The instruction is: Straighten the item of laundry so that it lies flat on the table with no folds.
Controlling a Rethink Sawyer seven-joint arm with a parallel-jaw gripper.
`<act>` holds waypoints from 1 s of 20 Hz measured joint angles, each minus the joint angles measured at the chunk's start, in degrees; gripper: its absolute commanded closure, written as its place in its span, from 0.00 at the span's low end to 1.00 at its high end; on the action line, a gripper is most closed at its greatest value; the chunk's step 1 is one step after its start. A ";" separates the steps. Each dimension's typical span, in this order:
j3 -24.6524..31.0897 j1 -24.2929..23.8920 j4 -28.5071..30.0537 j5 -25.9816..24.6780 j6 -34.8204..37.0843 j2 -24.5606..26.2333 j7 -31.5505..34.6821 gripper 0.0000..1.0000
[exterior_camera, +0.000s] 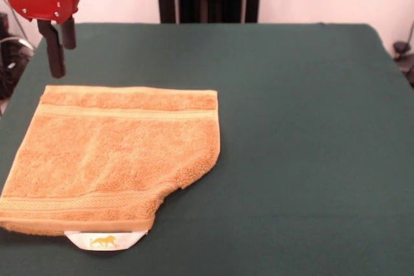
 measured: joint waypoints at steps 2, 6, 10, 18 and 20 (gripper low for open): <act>0.00 0.21 0.59 0.62 0.00 -0.01 0.00 0.00; 0.00 1.07 2.01 2.04 0.00 -0.01 0.04 0.00; 0.00 2.23 3.44 3.74 -0.01 -0.02 0.47 0.00; 0.01 4.91 5.79 6.56 -0.01 0.01 3.35 0.00; -0.03 5.42 5.89 7.00 -0.01 0.02 4.30 0.00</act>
